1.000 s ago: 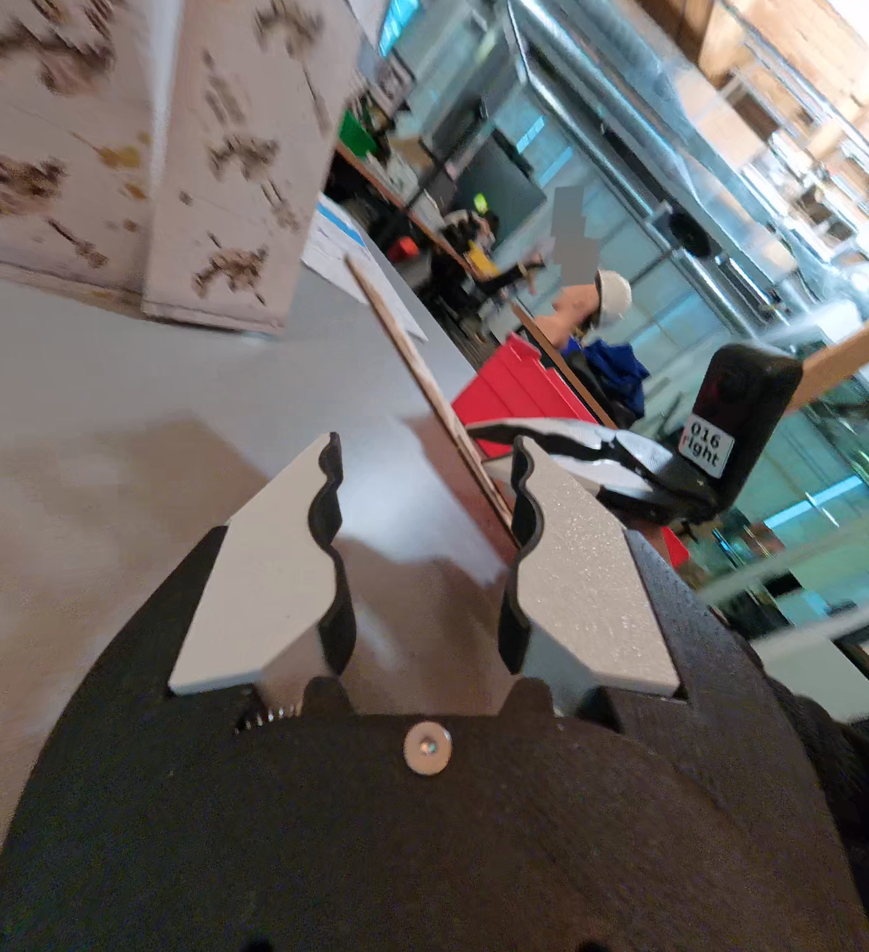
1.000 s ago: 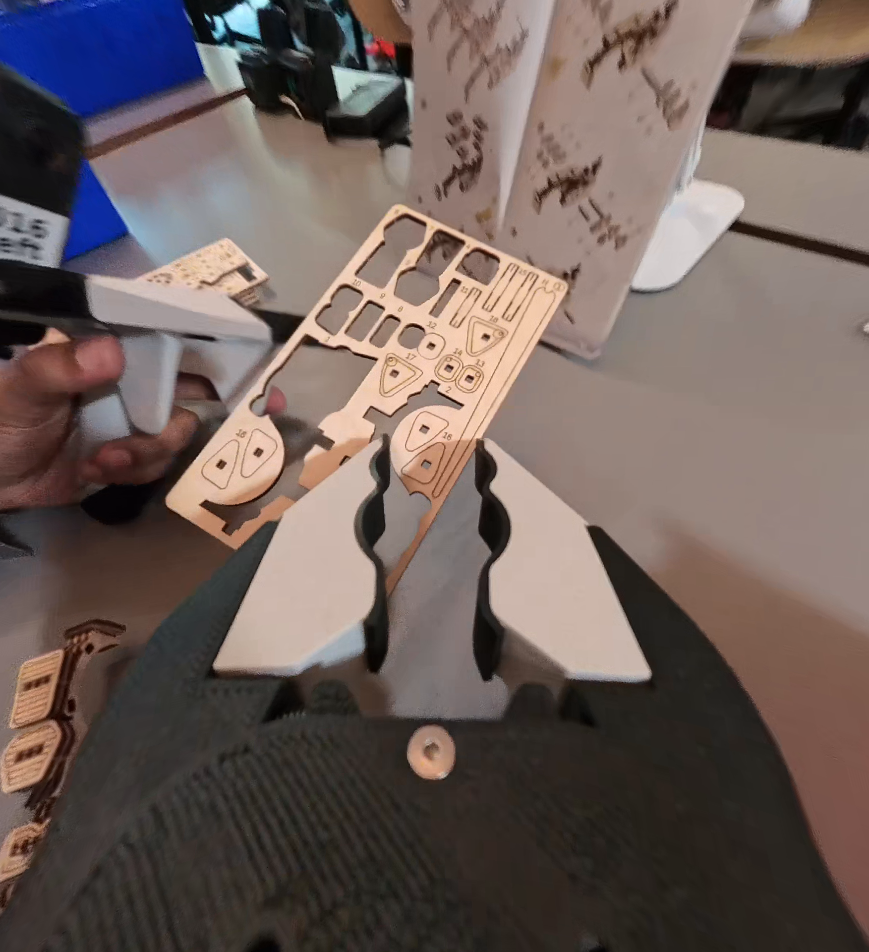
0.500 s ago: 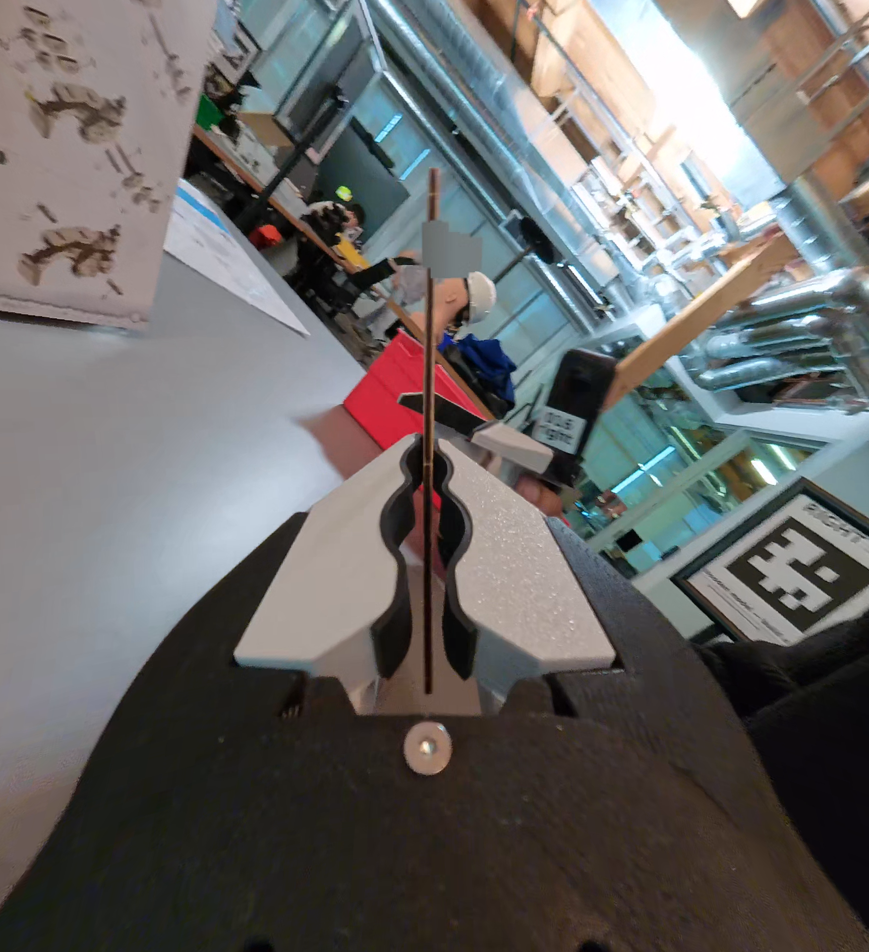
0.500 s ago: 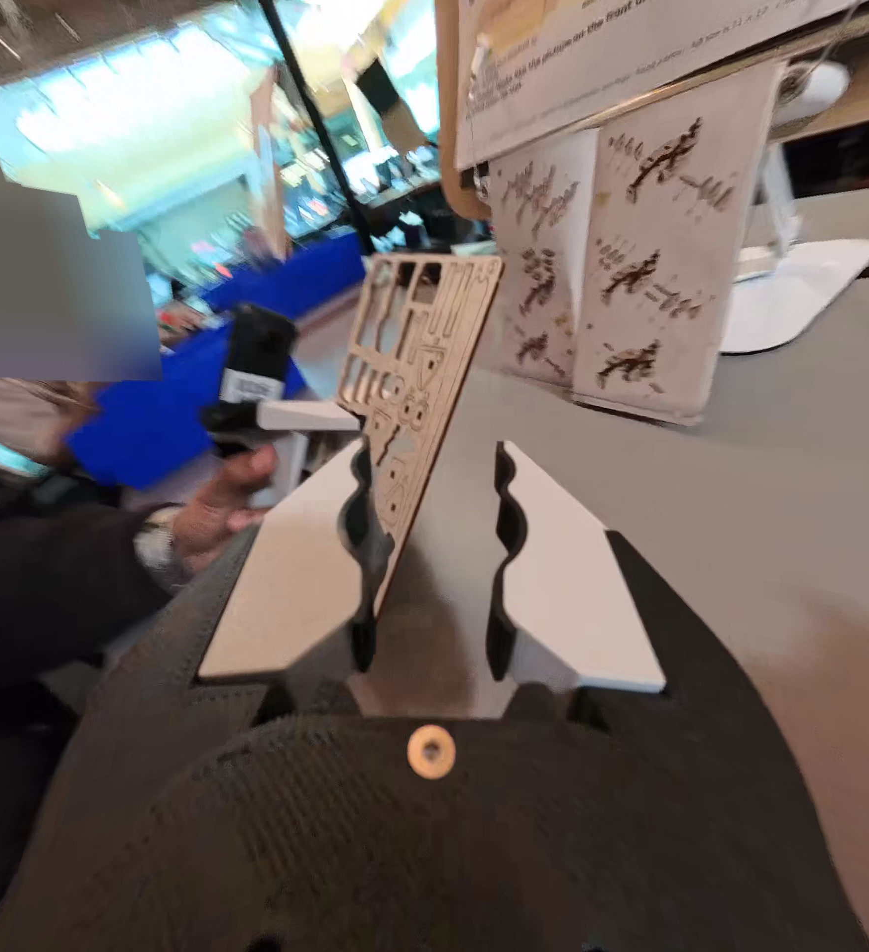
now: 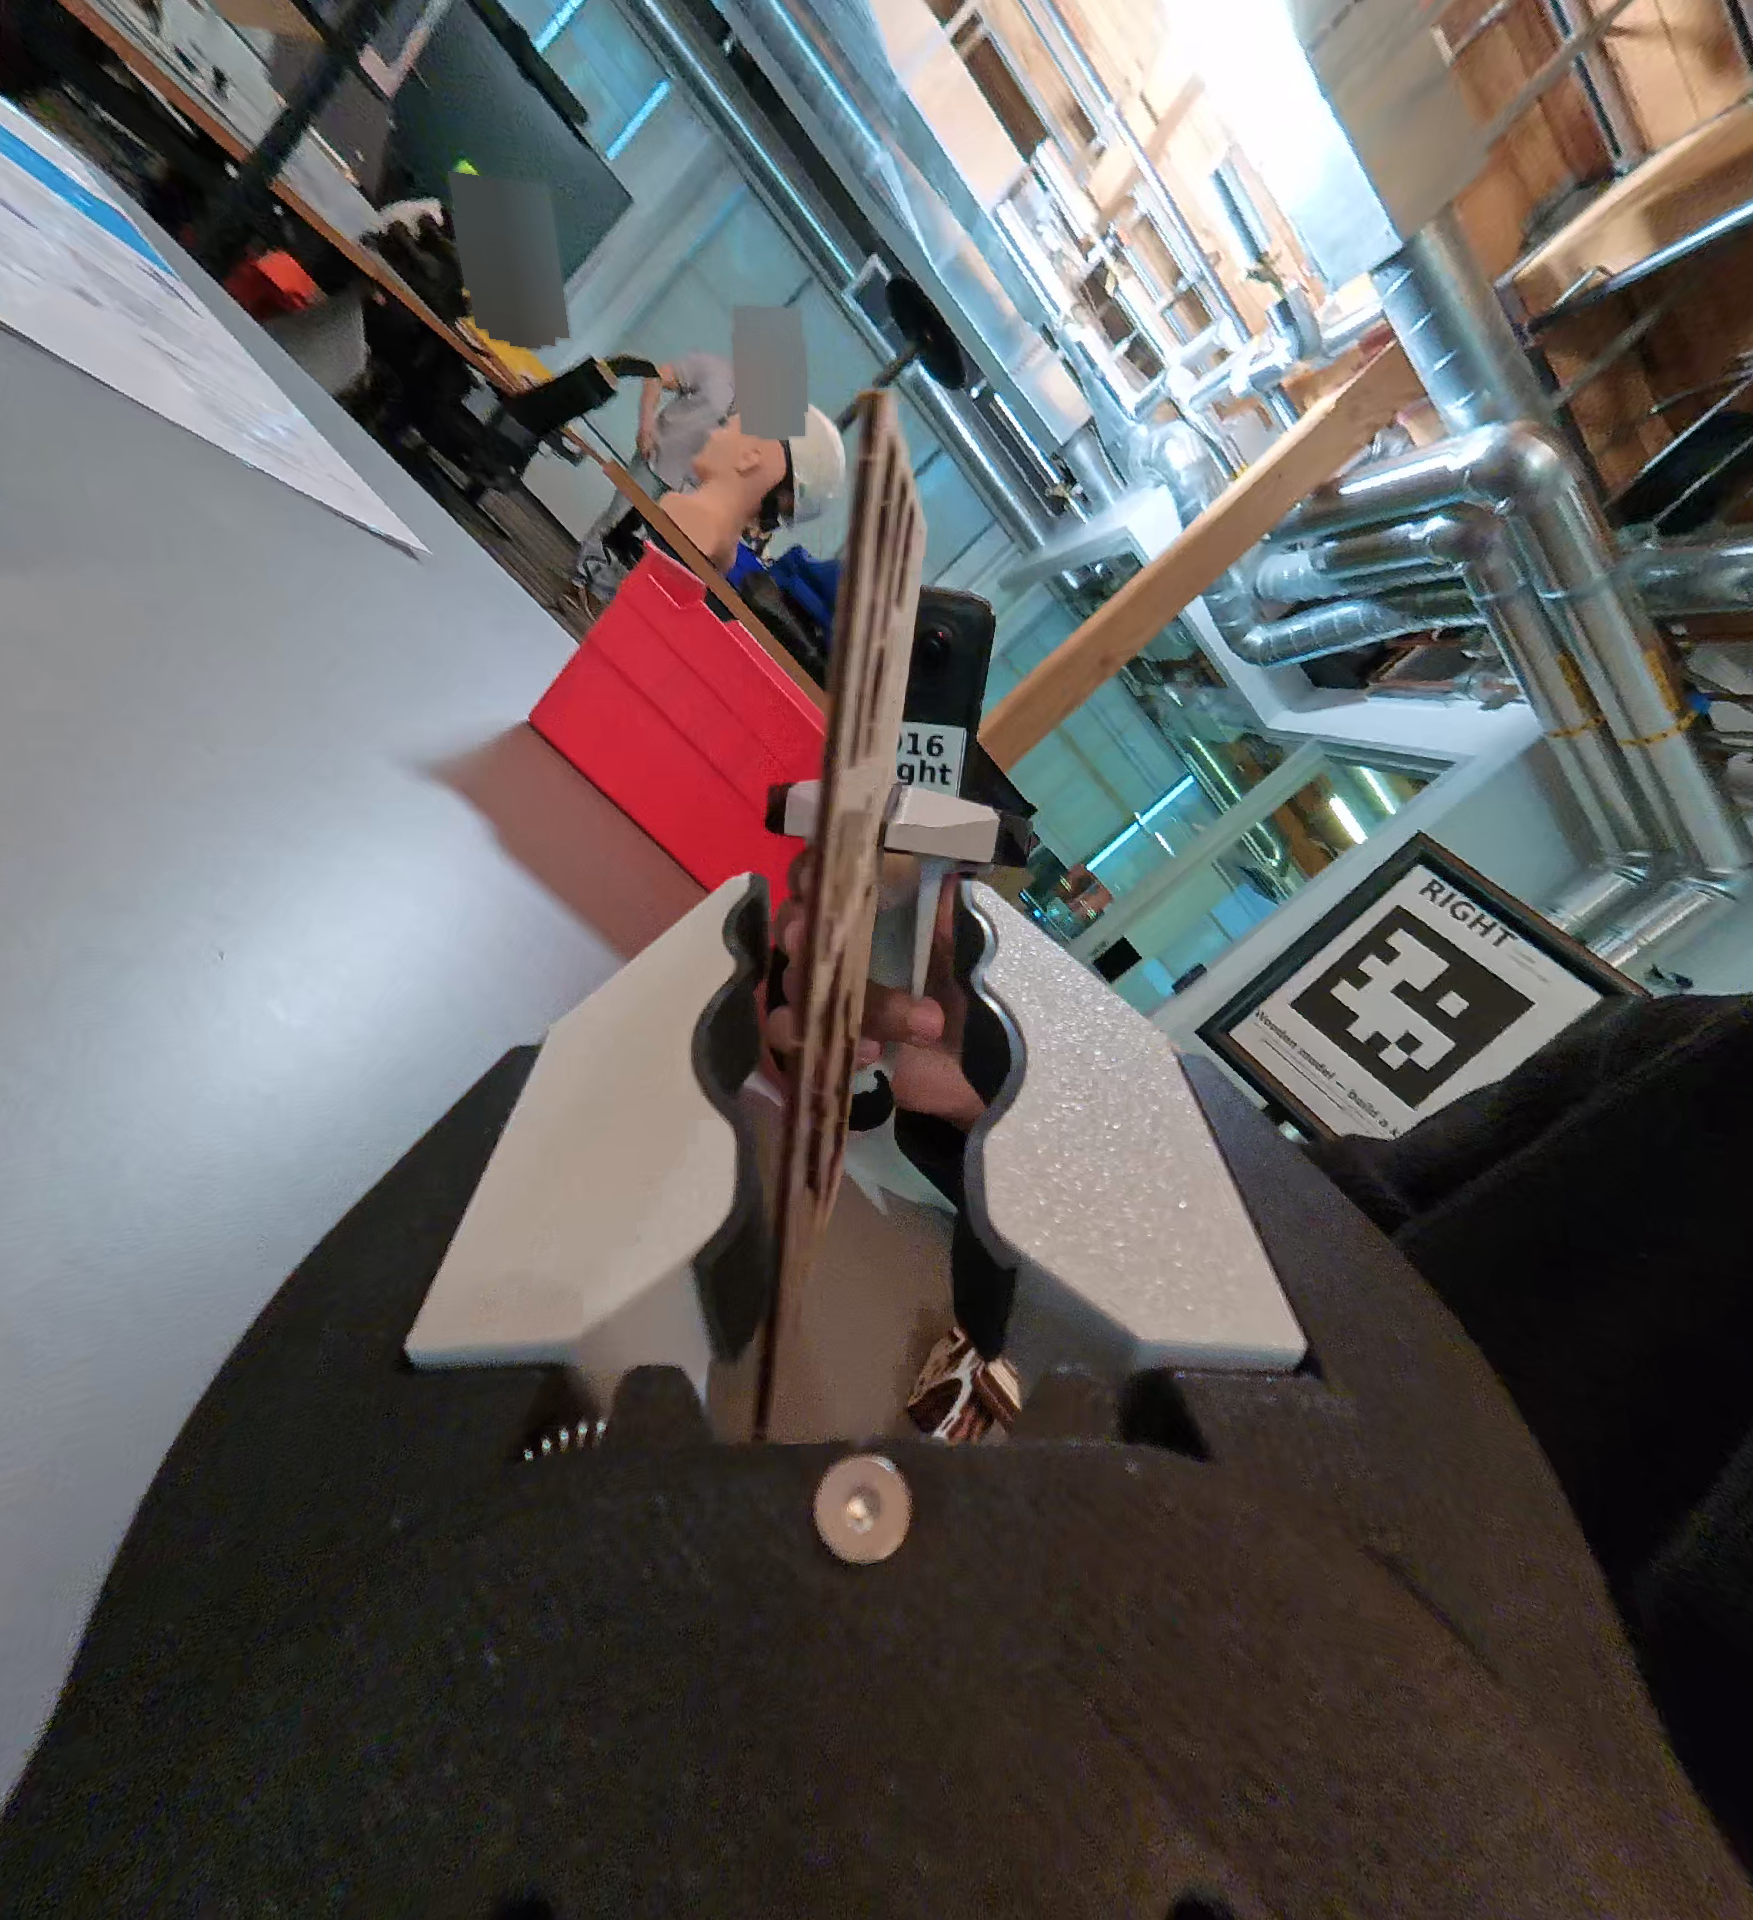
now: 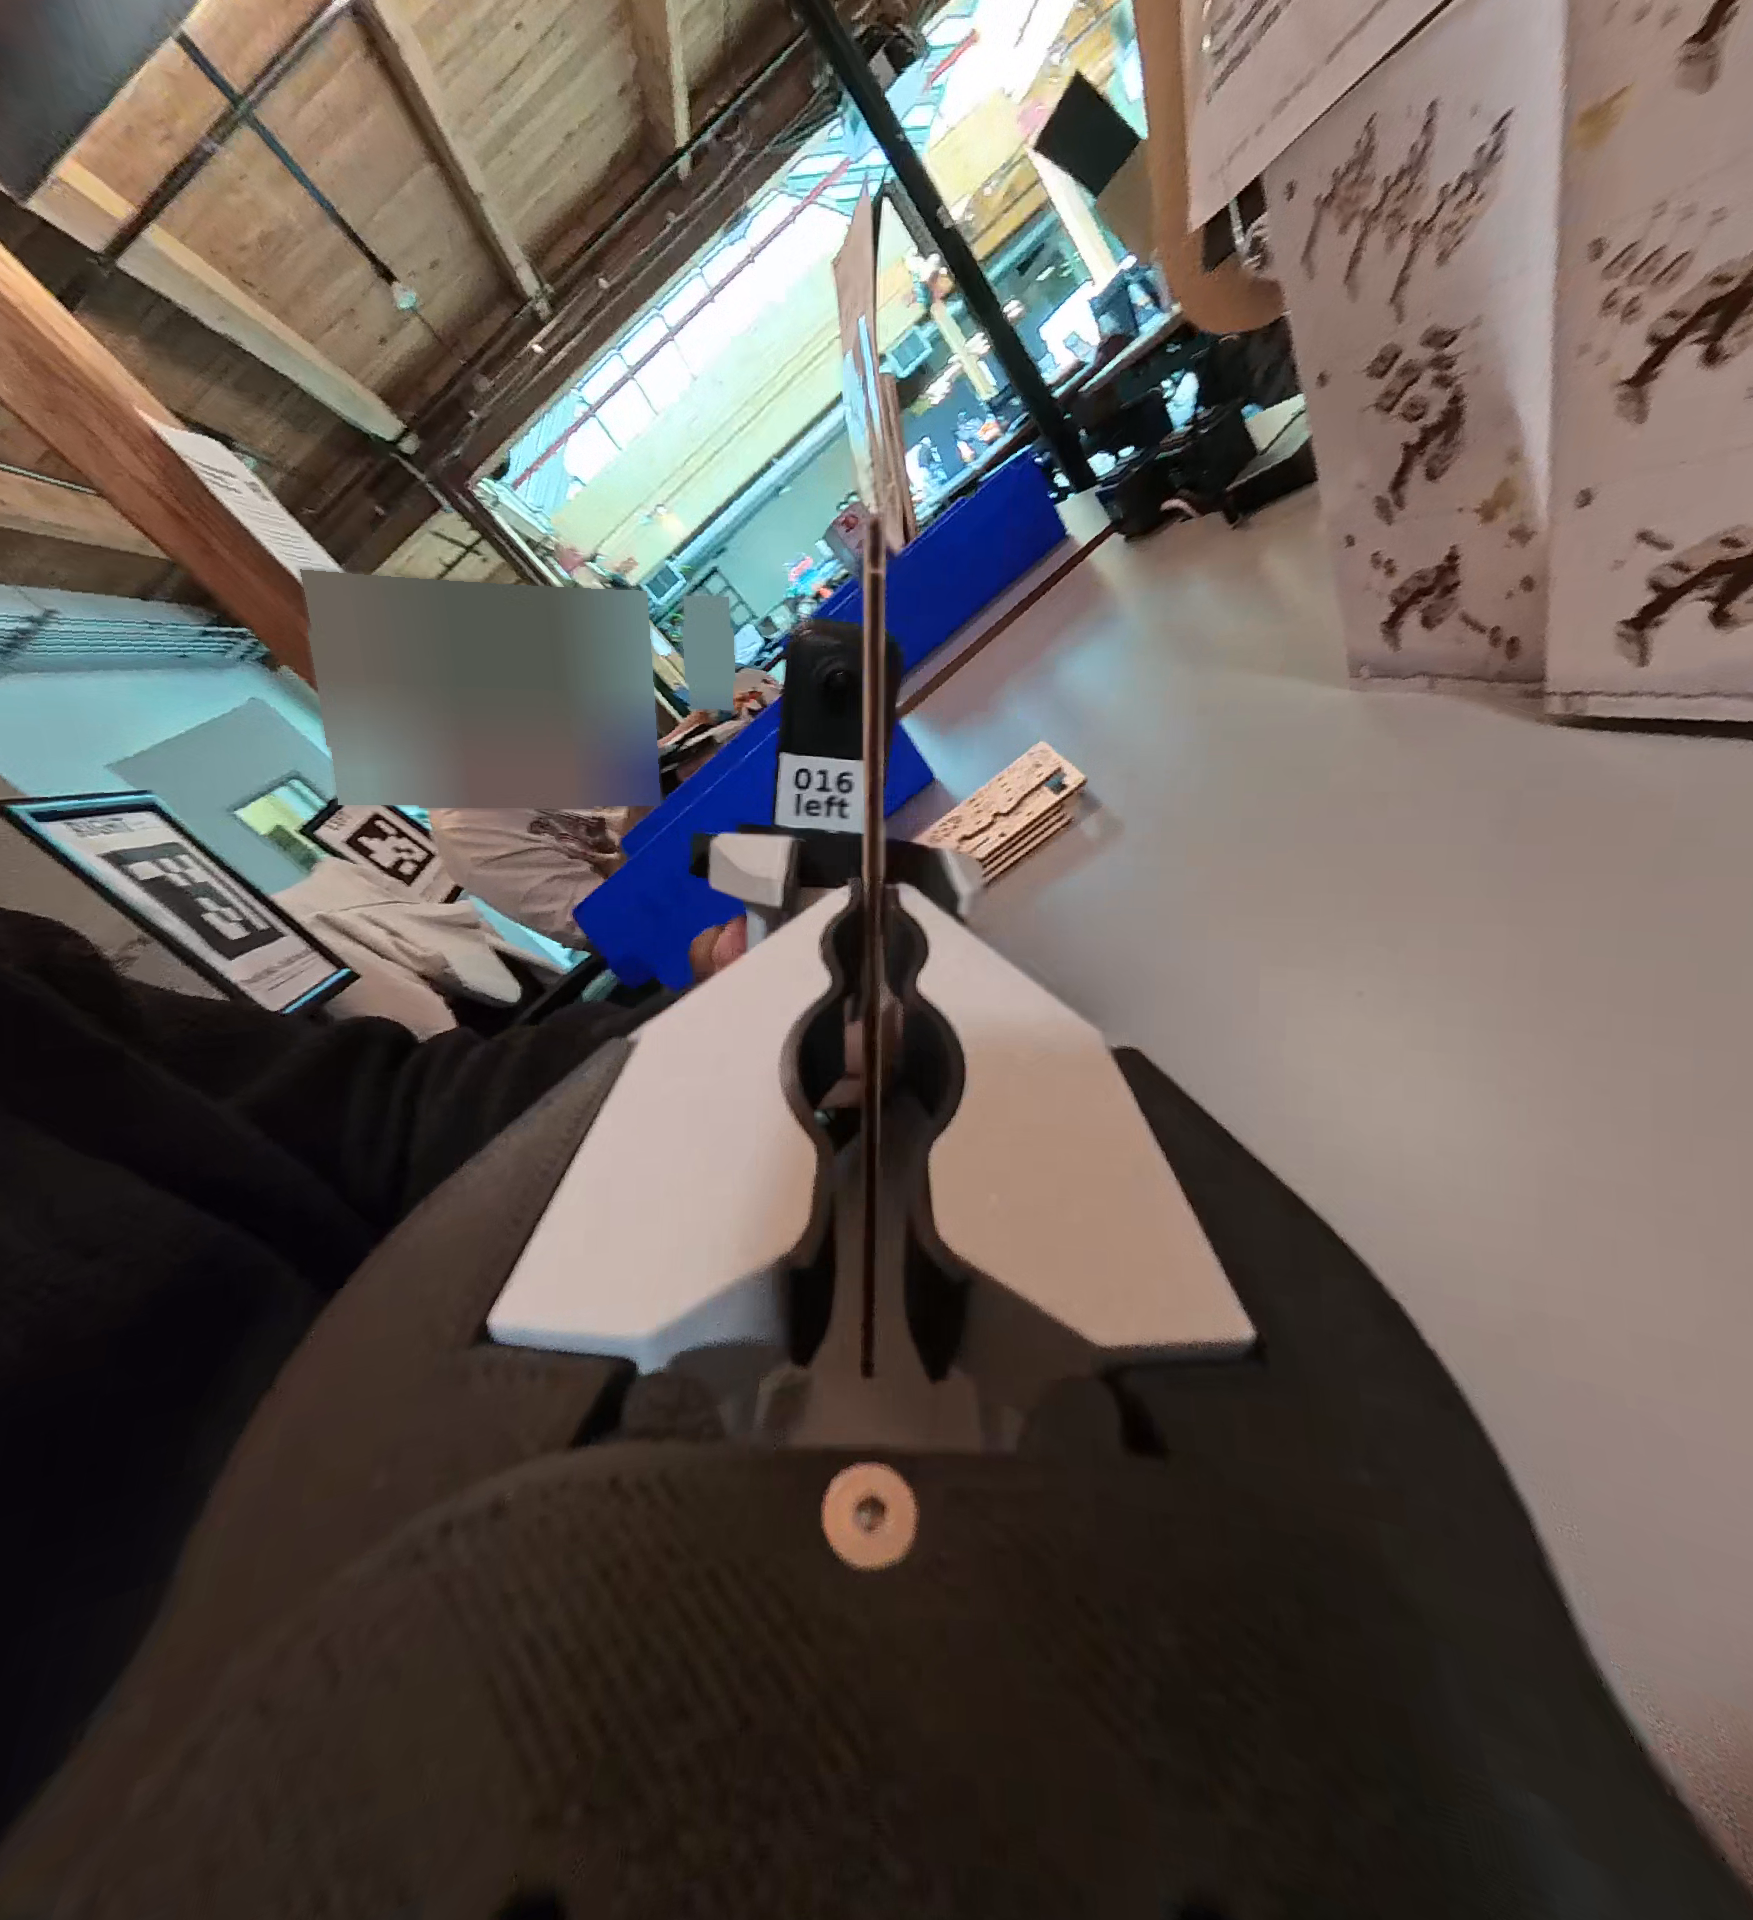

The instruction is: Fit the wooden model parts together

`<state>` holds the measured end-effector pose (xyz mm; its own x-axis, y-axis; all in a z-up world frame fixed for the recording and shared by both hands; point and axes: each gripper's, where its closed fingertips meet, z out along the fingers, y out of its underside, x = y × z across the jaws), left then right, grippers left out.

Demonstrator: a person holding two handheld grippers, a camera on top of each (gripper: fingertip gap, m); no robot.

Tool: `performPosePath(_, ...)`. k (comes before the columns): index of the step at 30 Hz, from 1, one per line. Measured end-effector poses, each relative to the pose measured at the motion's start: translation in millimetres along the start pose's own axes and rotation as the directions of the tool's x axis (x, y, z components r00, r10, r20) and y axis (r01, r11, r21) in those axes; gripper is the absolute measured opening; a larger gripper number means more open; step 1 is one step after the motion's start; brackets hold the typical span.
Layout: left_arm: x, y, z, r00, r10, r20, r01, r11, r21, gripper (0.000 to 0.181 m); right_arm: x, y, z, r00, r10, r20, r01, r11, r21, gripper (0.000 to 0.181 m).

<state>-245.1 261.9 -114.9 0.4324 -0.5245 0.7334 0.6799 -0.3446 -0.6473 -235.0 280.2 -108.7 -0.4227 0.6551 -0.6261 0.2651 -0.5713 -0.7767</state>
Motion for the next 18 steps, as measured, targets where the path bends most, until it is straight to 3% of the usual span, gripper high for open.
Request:
performPosePath(3,0.4,3.3,1.9,1.0,0.013,0.003,-0.013,1.0,-0.022,0.034,-3.9,1.9,4.0,0.998,0.046,0.041,-0.046,0.999,0.009,0.001)
performPosePath(7,-1.1,4.9,2.6,0.999,0.035,0.026,-0.034,0.999,-0.027,0.0,-0.6,14.5,9.5,0.997,0.067,0.035,-0.065,0.996,-0.056,0.003)
performPosePath(11,-6.7,7.5,4.3,0.995,0.054,0.078,-0.05,0.998,-0.041,0.0,5.8,8.2,6.3,0.999,0.037,-0.009,-0.037,0.999,-0.016,0.018)
performPosePath(14,-9.8,9.5,5.5,0.991,0.076,0.112,-0.07,0.996,-0.051,0.0,9.7,1.0,-0.7,0.999,0.041,-0.026,-0.041,0.999,0.021,0.013)
performPosePath(18,-12.8,8.6,5.3,0.988,0.072,0.134,-0.066,0.997,-0.044,0.0,15.5,13.8,0.2,0.998,0.015,-0.068,-0.02,0.997,-0.072,0.009)
